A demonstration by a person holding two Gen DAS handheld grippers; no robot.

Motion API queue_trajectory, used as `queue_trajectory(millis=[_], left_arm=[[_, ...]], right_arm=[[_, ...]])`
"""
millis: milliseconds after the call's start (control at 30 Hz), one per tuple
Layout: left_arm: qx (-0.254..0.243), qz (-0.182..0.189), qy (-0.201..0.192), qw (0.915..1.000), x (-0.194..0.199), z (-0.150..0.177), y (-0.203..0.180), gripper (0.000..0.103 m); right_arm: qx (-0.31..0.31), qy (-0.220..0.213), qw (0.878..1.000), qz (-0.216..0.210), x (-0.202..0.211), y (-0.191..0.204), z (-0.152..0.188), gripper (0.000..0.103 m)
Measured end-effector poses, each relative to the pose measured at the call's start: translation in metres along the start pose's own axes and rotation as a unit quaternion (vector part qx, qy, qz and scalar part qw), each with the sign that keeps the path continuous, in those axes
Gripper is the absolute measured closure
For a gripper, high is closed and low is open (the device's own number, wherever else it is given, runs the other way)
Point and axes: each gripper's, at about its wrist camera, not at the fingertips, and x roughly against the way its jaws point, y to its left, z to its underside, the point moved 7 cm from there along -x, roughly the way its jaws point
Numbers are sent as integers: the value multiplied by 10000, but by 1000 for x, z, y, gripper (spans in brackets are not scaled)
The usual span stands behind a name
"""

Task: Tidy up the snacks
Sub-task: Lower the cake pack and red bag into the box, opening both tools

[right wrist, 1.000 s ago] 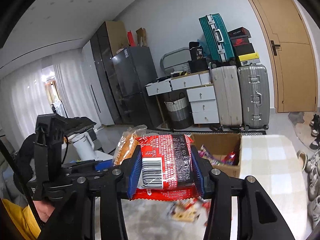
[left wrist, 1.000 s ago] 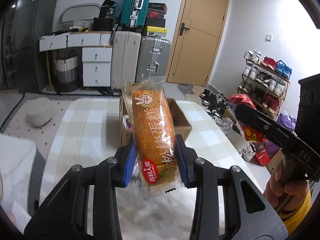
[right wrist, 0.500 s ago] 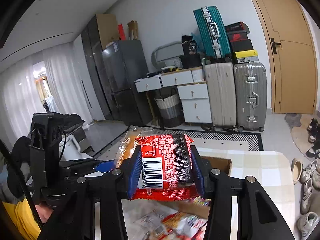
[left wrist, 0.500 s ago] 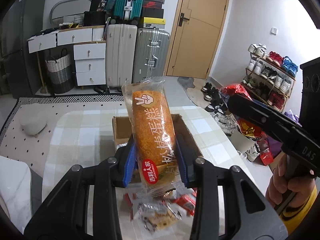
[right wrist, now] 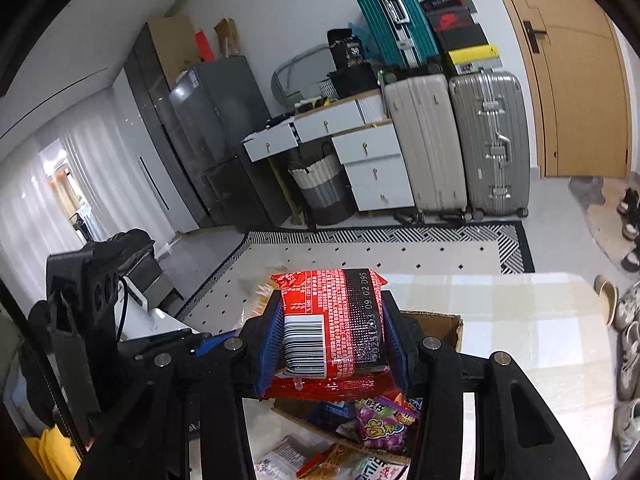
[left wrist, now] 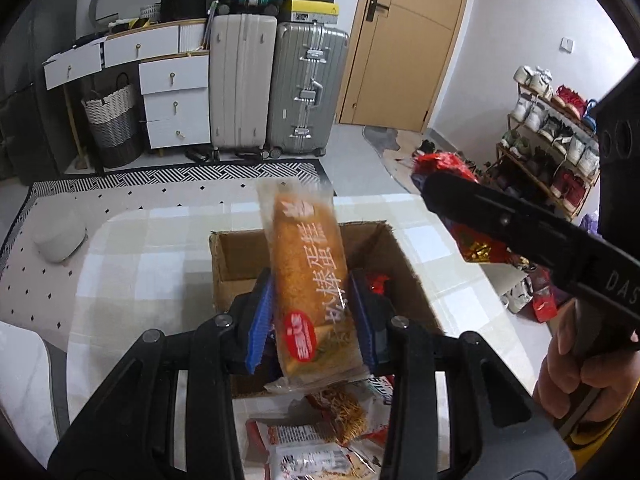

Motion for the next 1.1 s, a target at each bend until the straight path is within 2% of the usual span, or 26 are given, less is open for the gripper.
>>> queue_trajectory(millis=[167,267,567,867,1000,1100], left_arm=[[-35,26,115,9999,-41,-2,3,70],[-31,-14,165,9999,-56,8,6,70],[53,-117,253,9996,-86,29,22,70],[99,-296,358,9989,-74,72,41,69],[114,-342,374,9986,-58,83,40,64],[84,-381,322,9987,-38,88,35,61]], right_arm=[[-46,215,9997,55,-25,-11,9,57],[-114,302,9995,61,-36,-17,17,57],[-224,666,9975,100,-64,-28,47,57],[-423,1107,9926,253,-92,-38,74,56],[-445,1177,9913,392,-90,-42,81,46],[-435,1095,9922,404,-80,-41,78,45]])
